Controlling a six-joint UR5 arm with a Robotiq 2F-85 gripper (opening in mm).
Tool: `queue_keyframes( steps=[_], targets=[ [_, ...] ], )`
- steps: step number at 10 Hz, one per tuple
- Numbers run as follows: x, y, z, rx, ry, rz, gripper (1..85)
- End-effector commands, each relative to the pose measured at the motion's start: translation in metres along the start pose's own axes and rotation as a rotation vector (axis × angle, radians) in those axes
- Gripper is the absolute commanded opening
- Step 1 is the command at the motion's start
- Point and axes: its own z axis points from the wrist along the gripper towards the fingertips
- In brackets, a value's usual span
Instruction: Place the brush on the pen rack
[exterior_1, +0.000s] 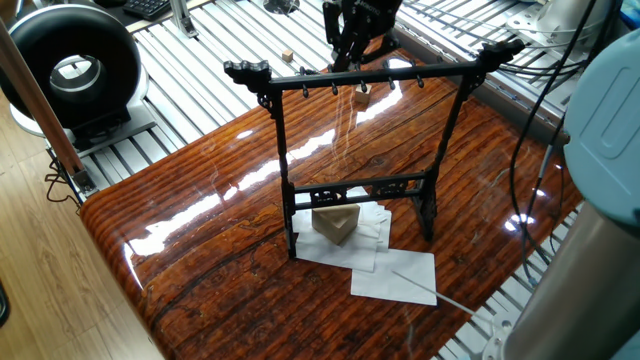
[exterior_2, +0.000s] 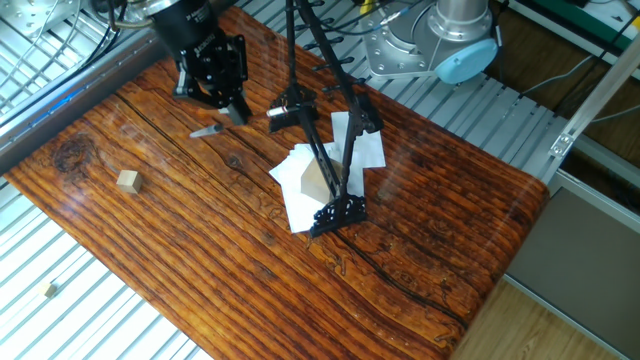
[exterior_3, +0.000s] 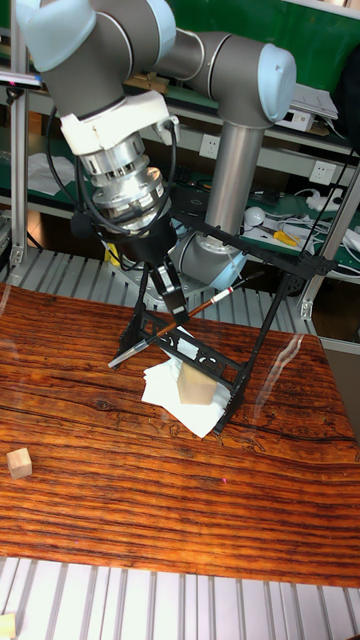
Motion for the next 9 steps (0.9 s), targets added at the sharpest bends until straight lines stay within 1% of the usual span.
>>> queue_keyframes(
  steps=[1,7,9],
  targets=[
    [-0.0059,0.0012,-0.0078,0.004,-0.021,0.001,1.0],
    [-0.0075,0.0021,-0.0112,0.002,-0.022,0.009,1.0],
    [-0.0075,0.0038,-0.0136,0.005,-0.013,0.006,1.0]
  ],
)
